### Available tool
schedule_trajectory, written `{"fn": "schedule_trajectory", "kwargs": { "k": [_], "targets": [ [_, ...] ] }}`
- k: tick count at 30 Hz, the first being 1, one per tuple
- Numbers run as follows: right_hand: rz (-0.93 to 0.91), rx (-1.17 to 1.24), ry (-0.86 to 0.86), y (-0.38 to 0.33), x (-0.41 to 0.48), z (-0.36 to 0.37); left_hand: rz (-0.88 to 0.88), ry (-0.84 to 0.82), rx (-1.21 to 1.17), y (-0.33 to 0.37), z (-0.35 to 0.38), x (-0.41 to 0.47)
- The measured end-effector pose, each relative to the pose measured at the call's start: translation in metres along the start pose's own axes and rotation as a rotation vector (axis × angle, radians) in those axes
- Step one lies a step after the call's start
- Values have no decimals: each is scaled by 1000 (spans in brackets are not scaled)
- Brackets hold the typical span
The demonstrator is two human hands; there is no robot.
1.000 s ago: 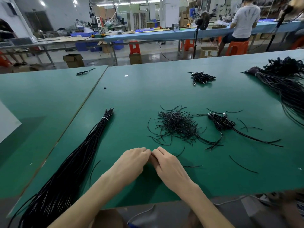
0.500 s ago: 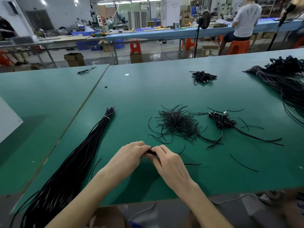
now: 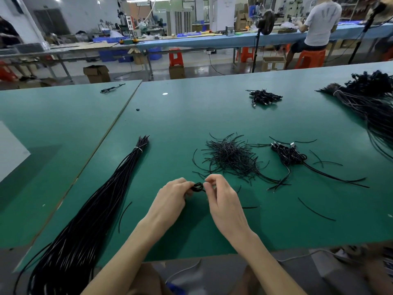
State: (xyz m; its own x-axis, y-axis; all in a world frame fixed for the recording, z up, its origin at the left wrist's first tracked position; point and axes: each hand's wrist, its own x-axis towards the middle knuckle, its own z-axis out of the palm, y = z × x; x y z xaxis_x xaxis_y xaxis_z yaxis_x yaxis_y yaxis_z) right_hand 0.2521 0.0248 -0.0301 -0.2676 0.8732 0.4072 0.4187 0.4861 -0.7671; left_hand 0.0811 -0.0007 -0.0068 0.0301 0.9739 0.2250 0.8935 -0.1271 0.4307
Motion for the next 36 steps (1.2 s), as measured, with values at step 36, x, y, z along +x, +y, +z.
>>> {"fn": "schedule_trajectory", "kwargs": {
  "k": [36],
  "targets": [
    [325, -606, -312, -3, 106, 24, 70, 188, 96, -2, 15, 2]
  ]
}}
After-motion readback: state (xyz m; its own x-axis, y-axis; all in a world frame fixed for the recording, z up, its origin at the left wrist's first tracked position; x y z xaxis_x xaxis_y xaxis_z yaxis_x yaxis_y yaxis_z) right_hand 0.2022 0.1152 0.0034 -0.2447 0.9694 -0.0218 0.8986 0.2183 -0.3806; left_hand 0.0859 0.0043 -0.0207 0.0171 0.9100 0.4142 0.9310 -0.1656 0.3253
